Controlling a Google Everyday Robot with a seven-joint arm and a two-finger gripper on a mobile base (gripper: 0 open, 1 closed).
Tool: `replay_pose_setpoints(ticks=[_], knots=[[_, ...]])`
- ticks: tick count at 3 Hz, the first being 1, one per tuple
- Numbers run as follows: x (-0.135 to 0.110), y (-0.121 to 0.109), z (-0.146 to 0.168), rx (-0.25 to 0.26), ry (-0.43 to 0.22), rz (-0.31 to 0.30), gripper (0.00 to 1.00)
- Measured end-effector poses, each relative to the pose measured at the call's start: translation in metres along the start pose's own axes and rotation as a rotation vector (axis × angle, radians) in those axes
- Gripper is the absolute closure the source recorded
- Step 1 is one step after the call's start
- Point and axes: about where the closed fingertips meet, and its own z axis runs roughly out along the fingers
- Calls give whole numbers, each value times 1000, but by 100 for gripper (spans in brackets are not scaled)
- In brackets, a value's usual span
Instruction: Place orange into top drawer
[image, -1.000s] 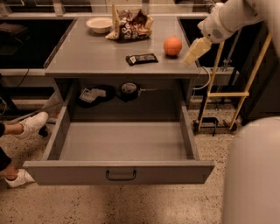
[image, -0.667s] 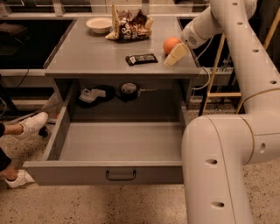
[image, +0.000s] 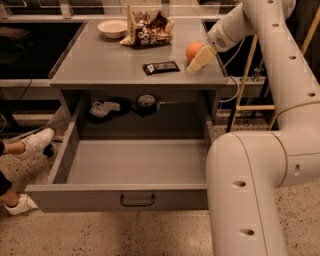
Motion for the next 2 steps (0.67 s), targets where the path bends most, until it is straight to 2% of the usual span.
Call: replay_pose_setpoints(ticks=[1,2], knots=[[11,2,17,-24,-32,30,0],[17,-12,47,5,-125,105,0]])
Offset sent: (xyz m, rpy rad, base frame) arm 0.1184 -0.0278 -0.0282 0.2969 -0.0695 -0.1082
